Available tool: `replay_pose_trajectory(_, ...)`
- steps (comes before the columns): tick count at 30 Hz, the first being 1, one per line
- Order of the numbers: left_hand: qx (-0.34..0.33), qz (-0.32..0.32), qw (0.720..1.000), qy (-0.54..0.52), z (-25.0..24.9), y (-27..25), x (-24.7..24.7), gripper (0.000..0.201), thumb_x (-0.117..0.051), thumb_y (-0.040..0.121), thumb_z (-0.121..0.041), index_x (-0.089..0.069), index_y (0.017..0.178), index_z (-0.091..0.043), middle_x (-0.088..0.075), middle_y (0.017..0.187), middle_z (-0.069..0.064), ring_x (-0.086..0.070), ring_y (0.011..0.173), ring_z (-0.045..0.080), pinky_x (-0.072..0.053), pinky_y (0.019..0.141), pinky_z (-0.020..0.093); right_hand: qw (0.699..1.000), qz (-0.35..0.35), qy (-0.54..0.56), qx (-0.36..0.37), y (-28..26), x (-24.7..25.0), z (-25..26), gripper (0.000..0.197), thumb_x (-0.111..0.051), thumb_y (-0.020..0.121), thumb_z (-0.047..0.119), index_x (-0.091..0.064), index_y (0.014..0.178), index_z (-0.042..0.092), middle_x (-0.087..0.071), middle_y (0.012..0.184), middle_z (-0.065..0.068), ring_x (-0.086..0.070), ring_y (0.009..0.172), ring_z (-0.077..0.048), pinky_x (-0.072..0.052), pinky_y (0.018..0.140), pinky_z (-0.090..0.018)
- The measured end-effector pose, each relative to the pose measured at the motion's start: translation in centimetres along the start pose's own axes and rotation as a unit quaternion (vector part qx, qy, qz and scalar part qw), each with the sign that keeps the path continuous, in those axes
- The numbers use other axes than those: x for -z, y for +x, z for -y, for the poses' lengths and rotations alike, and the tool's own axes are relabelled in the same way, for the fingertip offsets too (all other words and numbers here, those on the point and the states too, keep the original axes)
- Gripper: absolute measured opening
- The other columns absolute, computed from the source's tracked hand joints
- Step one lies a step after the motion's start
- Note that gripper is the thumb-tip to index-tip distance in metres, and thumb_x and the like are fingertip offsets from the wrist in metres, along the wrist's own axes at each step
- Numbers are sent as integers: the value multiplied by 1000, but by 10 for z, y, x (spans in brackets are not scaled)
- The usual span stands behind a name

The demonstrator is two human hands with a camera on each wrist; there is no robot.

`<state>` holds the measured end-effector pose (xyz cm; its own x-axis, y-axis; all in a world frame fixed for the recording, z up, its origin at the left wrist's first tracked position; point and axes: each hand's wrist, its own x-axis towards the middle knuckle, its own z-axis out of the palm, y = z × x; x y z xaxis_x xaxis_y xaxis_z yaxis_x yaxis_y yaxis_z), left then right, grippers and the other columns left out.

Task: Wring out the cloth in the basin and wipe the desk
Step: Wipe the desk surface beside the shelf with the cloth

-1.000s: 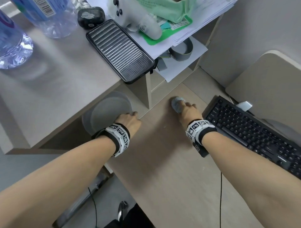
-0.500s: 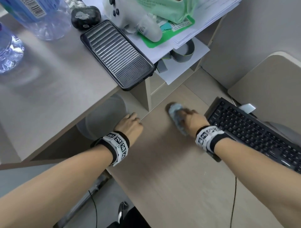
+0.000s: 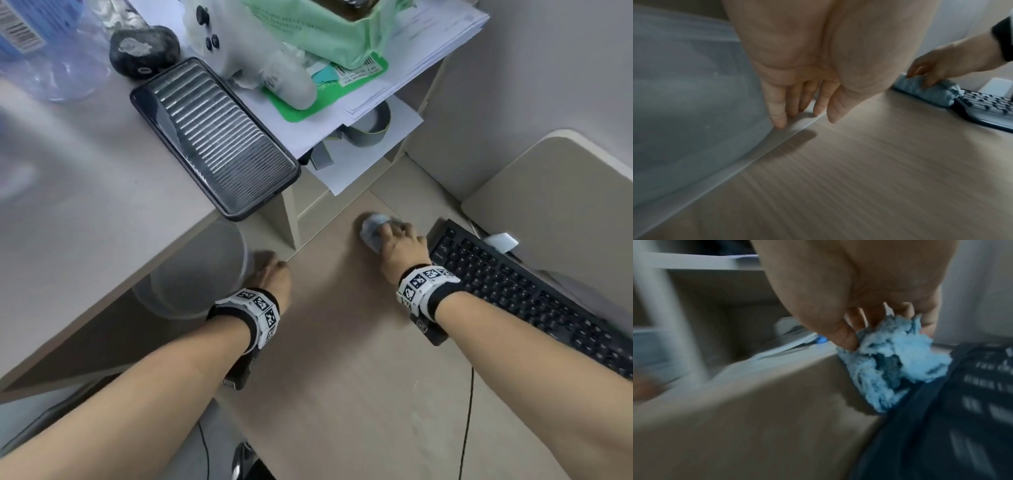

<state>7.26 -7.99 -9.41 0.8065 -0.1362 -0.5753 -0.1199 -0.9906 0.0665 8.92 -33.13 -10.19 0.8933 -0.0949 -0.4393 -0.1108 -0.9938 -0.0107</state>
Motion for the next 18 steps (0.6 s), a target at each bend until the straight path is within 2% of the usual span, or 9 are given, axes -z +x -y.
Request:
replay_pose_trajectory(3,21,-12,1000,-8,-1,7,-4,44,-62,81,-8,-57,125,-2,-40,140,11,-46,130,27,-45,102,35,990,-27,78,-118,44,24,-30,61,-48,86,5,-28,144,10,-36,149,-15,-29,135,-37,-36,107,-50)
replay_pose_trajectory(6,37,-27,999,-3,-2,13,-6,45,-63,81,-7,-56,124,-1,-42,138,14,-40,133,26,-45,103,33,978,-3,134,-162,78,40,-41,73,-50,85,6,-18,151,8,-18,159,-10,-19,142,-37,-32,113,-49)
replay_pose_trajectory(8,41,-20,999,12,-4,13,-7,49,-64,80,-10,-55,127,0,-38,142,19,-36,138,28,-44,105,35,981,18,133,-138,86,43,-30,84,-56,81,5,-14,153,14,-6,162,-4,-12,147,-35,-27,116,-51)
replay_pose_trajectory(11,42,-14,998,46,-7,18,-4,47,-67,78,-15,-60,122,0,-44,137,21,-43,131,31,-47,102,36,992,14,122,-27,77,32,-5,90,-59,79,2,-15,154,24,-4,164,1,-7,150,-33,-20,119,-51)
replay_pose_trajectory(14,40,-2,997,60,-9,21,6,35,-68,82,-17,-66,114,-4,-53,127,16,-57,116,30,-51,86,34,994,32,81,67,50,13,6,90,-57,82,2,-9,155,26,-3,165,1,-10,150,-34,-18,118,-50)
replay_pose_trajectory(16,36,2,997,75,-8,22,10,31,-67,84,-17,-66,112,-6,-56,125,14,-63,108,29,-51,78,32,996,21,67,57,49,11,-10,81,-53,85,4,-14,154,24,-11,164,-6,-19,147,-35,-25,116,-49)
replay_pose_trajectory(18,31,2,996,85,-7,22,10,29,-66,85,-15,-66,113,-6,-57,125,13,-65,107,29,-53,76,33,996,-7,80,-25,62,25,-26,68,-51,88,10,-24,149,24,-24,158,-14,-30,141,-38,-31,114,-50)
